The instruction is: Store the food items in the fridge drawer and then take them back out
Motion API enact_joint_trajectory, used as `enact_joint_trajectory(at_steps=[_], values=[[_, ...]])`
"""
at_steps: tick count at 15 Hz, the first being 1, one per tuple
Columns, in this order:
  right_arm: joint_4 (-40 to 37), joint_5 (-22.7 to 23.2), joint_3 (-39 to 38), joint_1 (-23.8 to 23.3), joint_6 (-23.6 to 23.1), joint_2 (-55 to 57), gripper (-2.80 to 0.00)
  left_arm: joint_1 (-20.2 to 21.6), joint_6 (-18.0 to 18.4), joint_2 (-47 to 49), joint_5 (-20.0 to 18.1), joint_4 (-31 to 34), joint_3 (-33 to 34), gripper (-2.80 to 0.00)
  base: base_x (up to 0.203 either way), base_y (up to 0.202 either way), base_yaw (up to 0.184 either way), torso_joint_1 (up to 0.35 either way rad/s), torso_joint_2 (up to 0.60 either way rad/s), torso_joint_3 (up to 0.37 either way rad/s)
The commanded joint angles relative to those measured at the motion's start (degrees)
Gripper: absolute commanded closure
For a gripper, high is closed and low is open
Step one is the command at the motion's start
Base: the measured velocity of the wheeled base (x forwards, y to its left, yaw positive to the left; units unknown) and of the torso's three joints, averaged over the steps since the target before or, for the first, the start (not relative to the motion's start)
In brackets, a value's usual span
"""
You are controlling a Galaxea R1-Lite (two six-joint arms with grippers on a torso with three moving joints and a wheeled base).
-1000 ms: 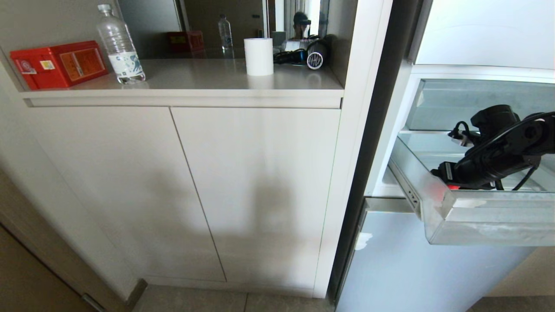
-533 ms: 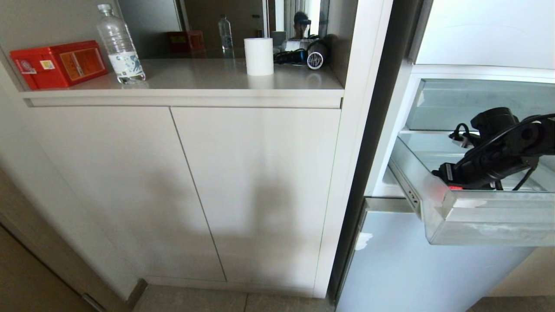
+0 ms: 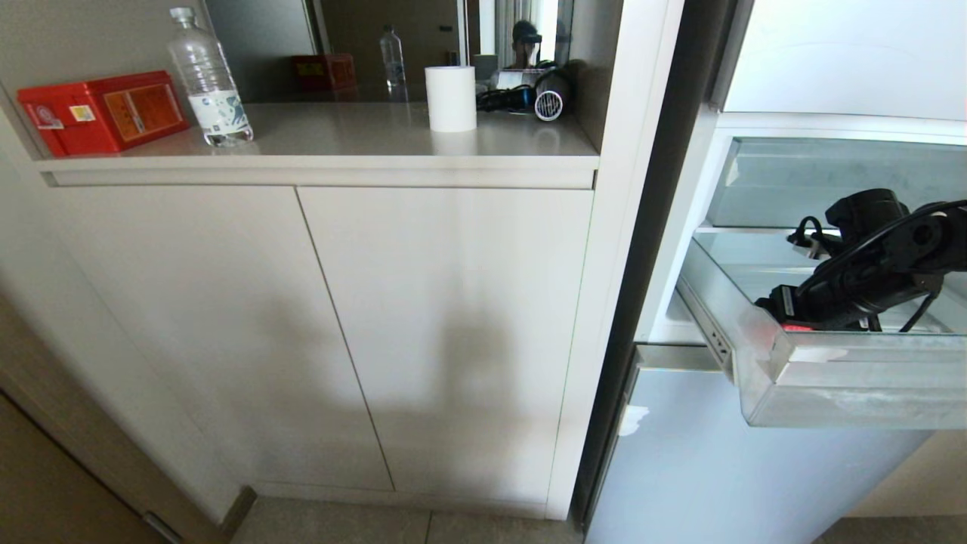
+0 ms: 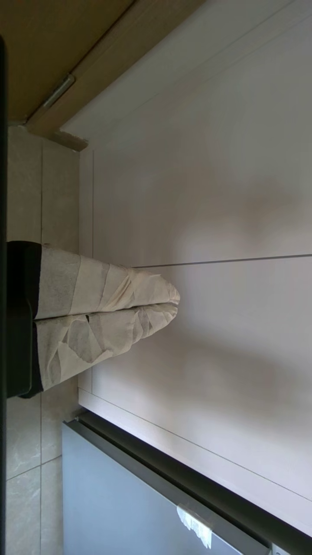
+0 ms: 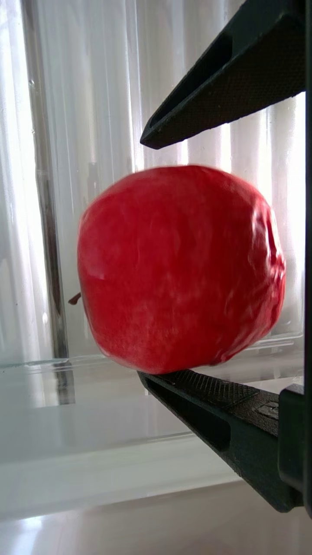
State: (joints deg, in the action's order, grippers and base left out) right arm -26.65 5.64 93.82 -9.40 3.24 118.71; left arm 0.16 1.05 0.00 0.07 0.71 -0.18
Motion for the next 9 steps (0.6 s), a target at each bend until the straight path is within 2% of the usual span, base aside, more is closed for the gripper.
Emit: enact_joint_trajectory(at_steps=[1, 9], values=[[-0.1, 0.07, 0.59, 0.06, 0.01, 0.53, -2.8, 0.02, 0.01, 0.0, 0.01, 0.0, 0.01, 0.0, 0.0, 0.0, 0.0, 0.0, 0.0, 0.0], [-0.16, 0.07, 3.48, 0.08, 0.01, 2.58, -2.8, 0.02, 0.02, 0.0, 0.01, 0.0, 0.01, 0.0, 0.0, 0.0, 0.0, 0.0, 0.0, 0.0]])
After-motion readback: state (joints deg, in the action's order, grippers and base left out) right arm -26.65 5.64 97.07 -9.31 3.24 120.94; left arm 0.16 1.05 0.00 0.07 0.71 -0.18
